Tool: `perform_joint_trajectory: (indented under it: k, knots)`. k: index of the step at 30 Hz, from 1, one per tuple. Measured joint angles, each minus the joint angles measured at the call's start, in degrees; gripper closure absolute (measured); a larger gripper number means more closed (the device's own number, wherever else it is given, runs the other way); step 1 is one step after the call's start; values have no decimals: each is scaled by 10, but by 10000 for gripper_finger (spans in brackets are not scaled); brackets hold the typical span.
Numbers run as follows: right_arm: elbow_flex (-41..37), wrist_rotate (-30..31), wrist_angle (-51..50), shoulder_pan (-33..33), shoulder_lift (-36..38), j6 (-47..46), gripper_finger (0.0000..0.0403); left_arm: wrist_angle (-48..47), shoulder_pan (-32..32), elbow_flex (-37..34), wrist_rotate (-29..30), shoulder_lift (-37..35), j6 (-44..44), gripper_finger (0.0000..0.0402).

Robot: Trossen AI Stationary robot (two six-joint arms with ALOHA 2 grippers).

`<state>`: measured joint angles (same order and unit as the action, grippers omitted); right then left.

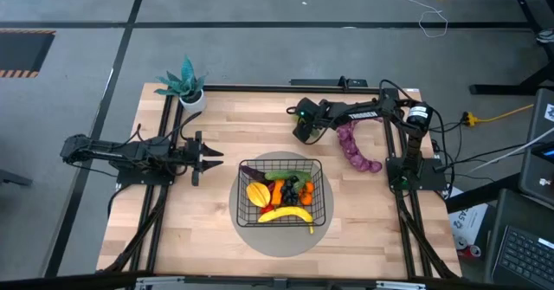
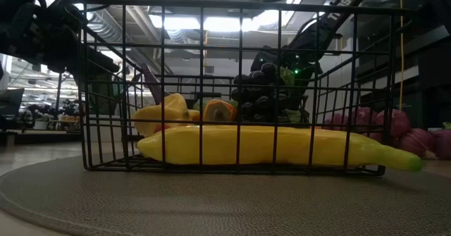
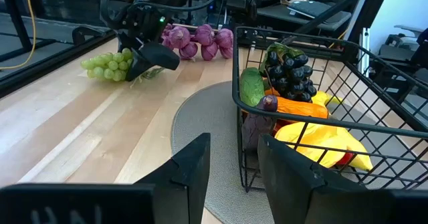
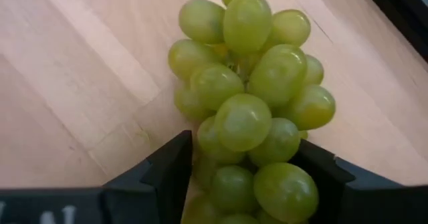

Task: Build produce basket
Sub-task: Put the green grapes into the black wire basket

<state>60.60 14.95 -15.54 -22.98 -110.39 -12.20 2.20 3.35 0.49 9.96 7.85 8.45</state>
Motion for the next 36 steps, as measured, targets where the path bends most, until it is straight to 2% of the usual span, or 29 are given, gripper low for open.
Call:
perform_joint_trajectory:
  k: [10, 14, 25, 30, 36]
  knots:
    - [0, -3, -8, 0, 1, -25, 311, 0, 0, 0, 0, 0, 0, 280]
    - [0, -4, -9, 0, 1, -25, 341, 0, 0, 0, 0, 0, 0, 280]
    - [4, 1, -15, 1, 7, -8, 344, 0, 0, 0, 0, 0, 0, 280]
    - [17, -2, -52, 7, 34, 5, 344, 0, 0, 0, 0, 0, 0, 280]
    - [37, -22, -49, 24, 75, 10, 345, 0, 0, 0, 0, 0, 0, 280]
